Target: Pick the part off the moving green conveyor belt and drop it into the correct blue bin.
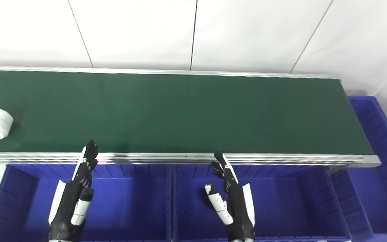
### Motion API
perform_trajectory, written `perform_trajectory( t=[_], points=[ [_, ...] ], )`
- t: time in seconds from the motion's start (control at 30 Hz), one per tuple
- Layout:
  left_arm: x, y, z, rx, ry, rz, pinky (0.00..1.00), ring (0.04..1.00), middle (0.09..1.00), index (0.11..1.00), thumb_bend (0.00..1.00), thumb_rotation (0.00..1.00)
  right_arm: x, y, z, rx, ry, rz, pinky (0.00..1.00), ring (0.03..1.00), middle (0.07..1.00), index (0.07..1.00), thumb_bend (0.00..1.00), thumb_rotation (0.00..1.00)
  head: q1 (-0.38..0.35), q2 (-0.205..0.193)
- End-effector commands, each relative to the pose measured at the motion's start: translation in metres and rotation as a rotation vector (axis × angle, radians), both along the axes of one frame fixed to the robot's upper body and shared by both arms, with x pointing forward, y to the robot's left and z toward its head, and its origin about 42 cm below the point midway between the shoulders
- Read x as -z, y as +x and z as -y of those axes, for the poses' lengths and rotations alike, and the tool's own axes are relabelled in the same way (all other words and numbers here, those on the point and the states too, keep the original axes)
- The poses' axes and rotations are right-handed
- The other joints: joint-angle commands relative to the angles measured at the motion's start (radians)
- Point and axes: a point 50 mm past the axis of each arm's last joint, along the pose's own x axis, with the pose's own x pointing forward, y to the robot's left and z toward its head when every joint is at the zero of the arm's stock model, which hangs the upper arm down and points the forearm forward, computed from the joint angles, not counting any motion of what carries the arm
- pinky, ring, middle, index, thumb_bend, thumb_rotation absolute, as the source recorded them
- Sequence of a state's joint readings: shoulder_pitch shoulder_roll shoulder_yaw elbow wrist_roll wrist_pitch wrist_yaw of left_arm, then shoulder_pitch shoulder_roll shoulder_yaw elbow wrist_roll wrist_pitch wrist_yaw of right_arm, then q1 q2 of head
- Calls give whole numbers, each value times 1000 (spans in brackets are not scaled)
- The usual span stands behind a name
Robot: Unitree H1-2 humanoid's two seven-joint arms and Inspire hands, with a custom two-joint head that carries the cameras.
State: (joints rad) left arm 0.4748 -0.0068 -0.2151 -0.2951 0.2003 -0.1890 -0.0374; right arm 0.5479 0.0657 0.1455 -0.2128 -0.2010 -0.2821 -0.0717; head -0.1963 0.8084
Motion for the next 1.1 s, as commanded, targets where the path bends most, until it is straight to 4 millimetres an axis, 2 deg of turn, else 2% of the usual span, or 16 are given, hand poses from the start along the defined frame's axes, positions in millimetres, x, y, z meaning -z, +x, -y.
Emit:
perform_trajectory(
  t=[0.0,0.43,0.63,0.73,0.77,0.8,0.9,0.93,1.03,1.07],
  points=[
    [-8,2,0,4,-4,58,1000,1000,1000,1000,786,1000,-9,1,-1,-1,9,34,859,886,932,917,750,871,0,1],
    [-11,3,2,-2,-8,58,1000,998,1000,1000,798,1000,-8,2,0,-5,10,32,857,883,934,922,729,864,1,-3],
    [-30,18,-11,-48,25,147,1000,1000,1000,1000,821,1000,-5,1,2,-5,5,23,854,883,930,920,722,871,36,-18],
    [-44,29,-20,-19,85,195,1000,1000,1000,1000,757,969,-1,0,6,-11,7,15,863,890,937,928,724,871,65,-29],
    [-49,34,-23,-2,115,221,990,998,998,1000,728,936,0,0,8,-13,8,13,864,892,939,930,725,871,88,-39],
    [-53,38,-25,13,144,246,942,987,988,1000,665,831,1,0,9,-15,7,12,865,894,941,931,722,870,99,-45],
    [-63,48,-29,27,215,303,892,968,977,1000,645,737,4,0,13,-19,2,14,864,893,941,931,719,874,127,-60],
    [-66,51,-31,26,238,314,907,977,988,1000,653,695,5,1,14,-20,0,13,861,893,941,933,717,878,139,-67],
    [-71,64,-44,23,373,351,921,982,999,1000,663,671,9,2,16,-24,-6,10,862,896,942,940,717,888,172,-86],
    [-73,70,-51,20,429,363,938,981,1000,1000,658,643,10,2,17,-25,-9,9,861,897,942,941,716,895,199,-104]
  ],
)
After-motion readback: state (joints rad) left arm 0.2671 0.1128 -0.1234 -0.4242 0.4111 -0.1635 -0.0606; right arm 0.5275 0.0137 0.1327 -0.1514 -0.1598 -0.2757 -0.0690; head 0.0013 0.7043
